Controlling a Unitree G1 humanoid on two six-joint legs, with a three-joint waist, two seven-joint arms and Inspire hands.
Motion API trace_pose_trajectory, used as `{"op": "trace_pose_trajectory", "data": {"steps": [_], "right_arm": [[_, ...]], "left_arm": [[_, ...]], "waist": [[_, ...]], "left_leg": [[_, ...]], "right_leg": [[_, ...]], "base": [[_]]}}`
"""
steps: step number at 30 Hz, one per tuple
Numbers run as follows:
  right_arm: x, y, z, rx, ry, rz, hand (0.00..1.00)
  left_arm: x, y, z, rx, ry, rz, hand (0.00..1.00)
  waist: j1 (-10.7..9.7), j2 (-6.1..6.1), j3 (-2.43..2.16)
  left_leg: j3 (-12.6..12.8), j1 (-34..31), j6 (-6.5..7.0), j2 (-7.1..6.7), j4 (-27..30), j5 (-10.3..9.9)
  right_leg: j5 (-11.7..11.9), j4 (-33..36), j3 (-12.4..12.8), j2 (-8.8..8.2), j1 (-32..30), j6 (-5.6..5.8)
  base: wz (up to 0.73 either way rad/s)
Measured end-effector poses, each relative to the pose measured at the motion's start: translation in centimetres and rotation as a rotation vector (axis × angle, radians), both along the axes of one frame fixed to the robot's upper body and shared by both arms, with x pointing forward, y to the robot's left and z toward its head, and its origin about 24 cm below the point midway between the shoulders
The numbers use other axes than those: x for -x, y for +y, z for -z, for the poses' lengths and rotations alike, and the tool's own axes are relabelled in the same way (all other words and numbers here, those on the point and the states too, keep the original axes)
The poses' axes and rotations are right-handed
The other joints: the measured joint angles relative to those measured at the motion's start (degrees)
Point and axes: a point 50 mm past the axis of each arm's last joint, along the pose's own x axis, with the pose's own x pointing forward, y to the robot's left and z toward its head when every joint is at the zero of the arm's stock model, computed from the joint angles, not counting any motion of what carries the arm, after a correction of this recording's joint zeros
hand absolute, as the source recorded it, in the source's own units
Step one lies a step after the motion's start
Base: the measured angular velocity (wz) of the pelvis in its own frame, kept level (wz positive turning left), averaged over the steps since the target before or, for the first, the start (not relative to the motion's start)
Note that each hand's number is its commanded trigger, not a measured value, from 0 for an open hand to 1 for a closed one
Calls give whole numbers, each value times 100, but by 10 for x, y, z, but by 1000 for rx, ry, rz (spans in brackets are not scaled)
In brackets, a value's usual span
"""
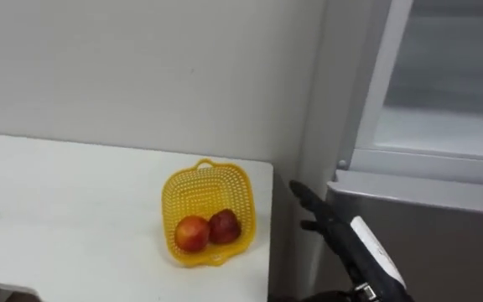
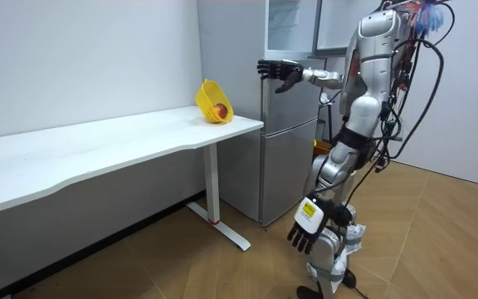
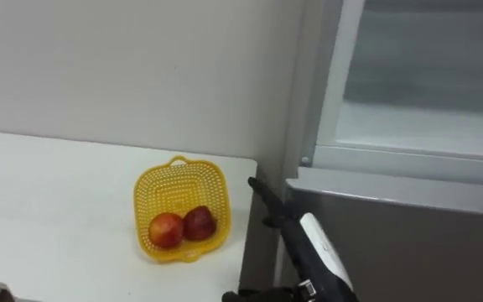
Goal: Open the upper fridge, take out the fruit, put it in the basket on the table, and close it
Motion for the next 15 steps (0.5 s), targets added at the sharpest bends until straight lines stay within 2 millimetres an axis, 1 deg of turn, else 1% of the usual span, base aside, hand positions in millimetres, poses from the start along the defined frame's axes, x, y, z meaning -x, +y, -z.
{"op": "trace_pose_trajectory", "data": {"steps": [1,2,3,4,5,6,8,9,10,13,14,15], "right_arm": [[5,-3,-1,-14,-8,16,0],[10,-3,-1,-29,-13,29,0],[13,-4,-1,-35,-14,34,0],[17,-4,-2,-40,-20,42,0],[21,-6,-3,-48,-26,58,0],[21,-7,-4,-52,-33,69,0],[26,-14,-4,-73,-58,136,0],[26,-15,-4,-78,-62,151,0],[28,-17,-3,-84,-69,174,0],[34,-23,0,-88,-63,222,0],[36,-26,3,-87,-54,241,0],[37,-27,4,-87,-51,250,0]], "left_arm": [[2,-2,0,2,0,-3,0],[2,-4,1,2,-14,-8,0],[2,-4,1,6,-23,-26,0],[4,-6,1,10,-29,-48,0],[6,-7,2,10,-27,-60,0],[7,-7,2,8,-25,-62,0],[8,-6,2,1,-28,-64,0],[7,-7,2,-1,-31,-66,0],[7,-8,2,-3,-37,-71,0],[5,-9,3,-9,-57,-78,0],[5,-9,2,-15,-61,-78,0],[5,-9,2,-16,-61,-79,0]], "waist": [[-69,54,-1],[-107,100,12],[-130,119,8],[-198,141,1],[-282,181,8],[-343,184,8],[-389,193,7],[-412,192,7],[-479,194,9],[-542,188,-4],[-588,202,8],[-604,198,9]], "left_leg": [[64,3,3,7,-22,-6],[179,46,2,22,-57,-7],[231,60,1,29,-62,-12],[283,63,-2,42,-64,-38],[301,68,-4,45,-74,-44],[324,77,-5,49,-81,-45],[456,97,-26,91,-86,-60],[469,96,-27,96,-86,-61],[491,94,-28,102,-85,-61],[580,78,-29,114,-89,-62],[588,77,-30,115,-90,-63],[596,74,-31,114,-97,-65]], "right_leg": [[4,5,64,4,-61,6],[15,5,167,20,-96,0],[15,11,223,28,-132,-1],[19,20,277,43,-160,-3],[30,6,292,49,-154,-6],[30,7,309,55,-156,-6],[55,0,424,104,-167,-26],[61,4,428,108,-166,-32],[70,5,439,115,-181,-35],[79,14,500,129,-259,-36],[81,13,528,135,-272,-35],[80,14,565,148,-275,-34]], "base": [[-33],[-36],[-43],[-30],[-22],[-21],[-27],[-17],[-12],[-12],[-4],[-6]]}}
